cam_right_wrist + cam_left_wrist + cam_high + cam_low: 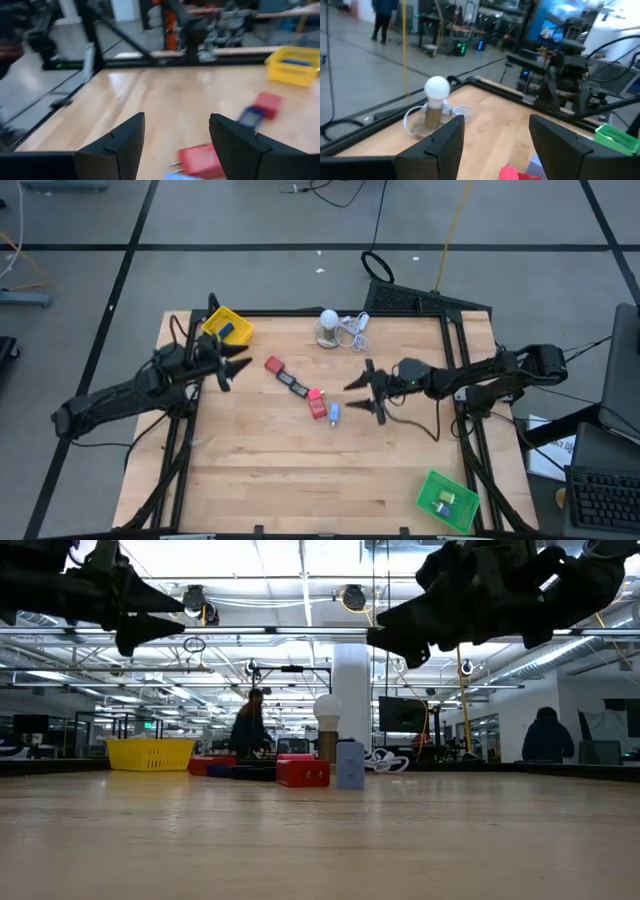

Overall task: Pick & Place Office items
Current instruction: Put the light blue charger adapter into the green bin

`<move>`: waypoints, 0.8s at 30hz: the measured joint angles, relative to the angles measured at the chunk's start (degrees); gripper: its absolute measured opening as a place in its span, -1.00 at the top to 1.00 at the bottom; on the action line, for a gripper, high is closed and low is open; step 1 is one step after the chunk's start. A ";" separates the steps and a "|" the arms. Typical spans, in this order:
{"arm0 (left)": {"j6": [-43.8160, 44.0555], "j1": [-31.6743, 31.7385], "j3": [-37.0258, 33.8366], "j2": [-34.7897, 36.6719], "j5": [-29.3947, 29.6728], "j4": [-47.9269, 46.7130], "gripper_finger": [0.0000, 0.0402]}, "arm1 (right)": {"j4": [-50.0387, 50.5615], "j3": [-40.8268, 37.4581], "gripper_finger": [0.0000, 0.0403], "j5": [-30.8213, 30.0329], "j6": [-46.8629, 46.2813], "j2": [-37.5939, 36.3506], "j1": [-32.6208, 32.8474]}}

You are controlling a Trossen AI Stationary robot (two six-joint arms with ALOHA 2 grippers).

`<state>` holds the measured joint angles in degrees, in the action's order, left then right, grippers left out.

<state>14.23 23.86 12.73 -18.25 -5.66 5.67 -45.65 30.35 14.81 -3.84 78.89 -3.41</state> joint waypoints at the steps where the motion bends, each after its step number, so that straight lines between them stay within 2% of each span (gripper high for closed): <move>1: -0.24 -0.60 -0.66 0.32 0.61 1.03 -0.12 | -0.18 0.00 -0.04 -0.02 -0.03 0.61 1.18; 3: -0.59 -1.28 -0.92 0.98 2.29 1.32 -0.13 | -0.50 0.00 -0.04 -1.56 0.00 2.00 3.56; 8: -1.57 -1.40 -0.90 1.17 3.98 2.24 -0.17 | -3.91 0.03 -0.04 -11.16 0.87 6.71 6.94; 13: -0.82 -1.40 -0.90 1.12 4.05 3.24 -0.16 | -2.11 2.94 -0.10 -10.48 1.54 11.62 6.65; 19: 3.30 -1.40 -0.90 1.12 4.15 3.56 -0.12 | 11.08 10.60 -0.21 -10.32 5.75 18.41 6.48; 24: 7.38 -1.40 -0.90 1.01 4.17 3.26 -0.13 | 23.23 15.09 -0.38 -13.17 6.49 19.35 6.04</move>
<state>21.61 22.46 11.84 -17.23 -1.49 8.92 -22.42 45.44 1.64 2.66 98.24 2.63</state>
